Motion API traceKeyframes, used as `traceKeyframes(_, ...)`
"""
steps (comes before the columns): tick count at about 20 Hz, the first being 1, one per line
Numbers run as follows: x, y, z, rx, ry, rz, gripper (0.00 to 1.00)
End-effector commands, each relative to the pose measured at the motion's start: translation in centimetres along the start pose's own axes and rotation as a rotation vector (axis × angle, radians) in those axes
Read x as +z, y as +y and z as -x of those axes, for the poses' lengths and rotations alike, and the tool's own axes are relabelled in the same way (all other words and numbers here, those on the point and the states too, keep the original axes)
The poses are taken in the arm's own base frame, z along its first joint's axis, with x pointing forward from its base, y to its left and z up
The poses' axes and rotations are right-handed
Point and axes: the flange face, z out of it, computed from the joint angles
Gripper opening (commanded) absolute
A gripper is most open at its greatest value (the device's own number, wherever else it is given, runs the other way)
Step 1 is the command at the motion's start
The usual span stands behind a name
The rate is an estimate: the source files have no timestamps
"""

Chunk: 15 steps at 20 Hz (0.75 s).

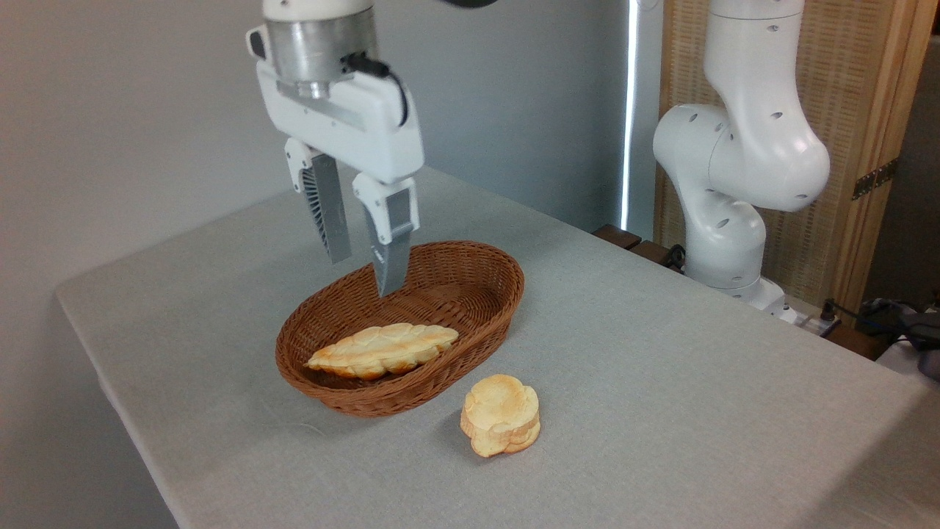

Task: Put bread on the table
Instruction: 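Open the gripper and raise it away from the bun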

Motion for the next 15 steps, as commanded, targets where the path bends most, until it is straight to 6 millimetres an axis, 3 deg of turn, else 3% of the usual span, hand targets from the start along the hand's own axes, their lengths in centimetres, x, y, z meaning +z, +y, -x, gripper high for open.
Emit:
traceKeyframes(1, -0.56, -0.02, -0.29, -0.009, -0.011, 0.011, 1.0)
traceKeyframes(15, -0.83, -0.44, 0.18, 0.003, -0.009, 0.008, 1.0)
